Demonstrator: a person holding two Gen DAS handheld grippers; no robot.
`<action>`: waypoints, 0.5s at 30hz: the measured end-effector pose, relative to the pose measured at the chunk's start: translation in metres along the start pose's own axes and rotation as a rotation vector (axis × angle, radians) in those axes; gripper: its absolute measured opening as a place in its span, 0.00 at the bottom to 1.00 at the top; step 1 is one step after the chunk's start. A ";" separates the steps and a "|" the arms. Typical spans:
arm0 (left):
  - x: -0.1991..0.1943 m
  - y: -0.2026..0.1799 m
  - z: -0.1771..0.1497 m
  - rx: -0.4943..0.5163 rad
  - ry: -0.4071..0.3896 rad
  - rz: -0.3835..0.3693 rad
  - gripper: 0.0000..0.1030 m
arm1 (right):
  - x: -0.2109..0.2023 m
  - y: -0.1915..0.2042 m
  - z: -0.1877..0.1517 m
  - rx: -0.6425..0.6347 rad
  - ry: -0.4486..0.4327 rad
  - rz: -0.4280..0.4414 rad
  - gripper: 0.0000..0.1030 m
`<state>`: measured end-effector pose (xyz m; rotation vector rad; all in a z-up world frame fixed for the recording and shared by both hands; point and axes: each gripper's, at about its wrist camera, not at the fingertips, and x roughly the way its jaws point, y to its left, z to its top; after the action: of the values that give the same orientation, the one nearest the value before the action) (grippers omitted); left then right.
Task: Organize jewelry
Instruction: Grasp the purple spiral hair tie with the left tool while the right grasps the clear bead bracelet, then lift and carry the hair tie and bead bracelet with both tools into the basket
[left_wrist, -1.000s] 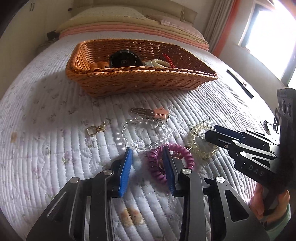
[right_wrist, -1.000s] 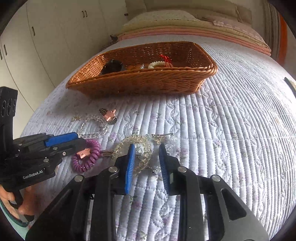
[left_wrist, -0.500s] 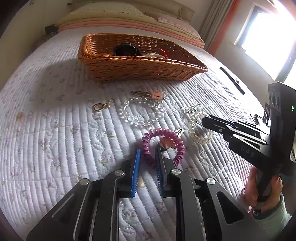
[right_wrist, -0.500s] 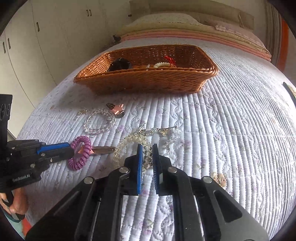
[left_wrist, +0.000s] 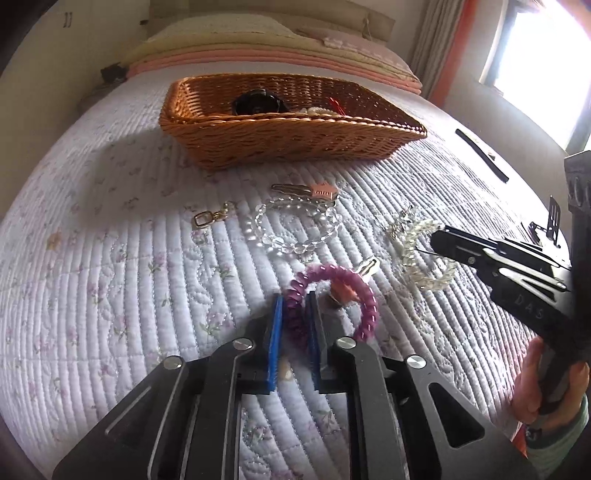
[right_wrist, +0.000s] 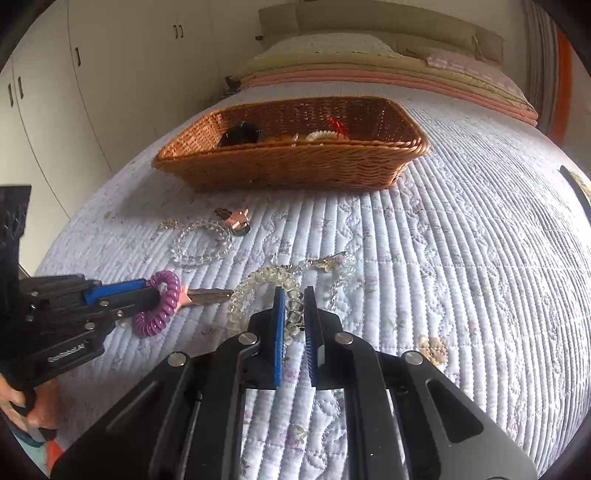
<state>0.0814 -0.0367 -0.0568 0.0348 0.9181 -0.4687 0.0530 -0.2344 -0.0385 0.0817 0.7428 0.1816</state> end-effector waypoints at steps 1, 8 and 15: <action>-0.002 0.001 -0.001 -0.004 -0.004 -0.004 0.09 | -0.003 -0.001 0.000 0.007 -0.004 0.013 0.08; -0.028 0.011 -0.015 -0.044 -0.072 -0.023 0.08 | -0.027 0.004 -0.007 0.010 -0.035 0.050 0.08; -0.048 0.016 -0.020 -0.052 -0.109 -0.041 0.08 | -0.035 -0.008 -0.012 0.087 -0.010 0.166 0.08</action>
<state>0.0481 0.0005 -0.0347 -0.0566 0.8247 -0.4796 0.0207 -0.2493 -0.0249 0.2274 0.7338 0.3072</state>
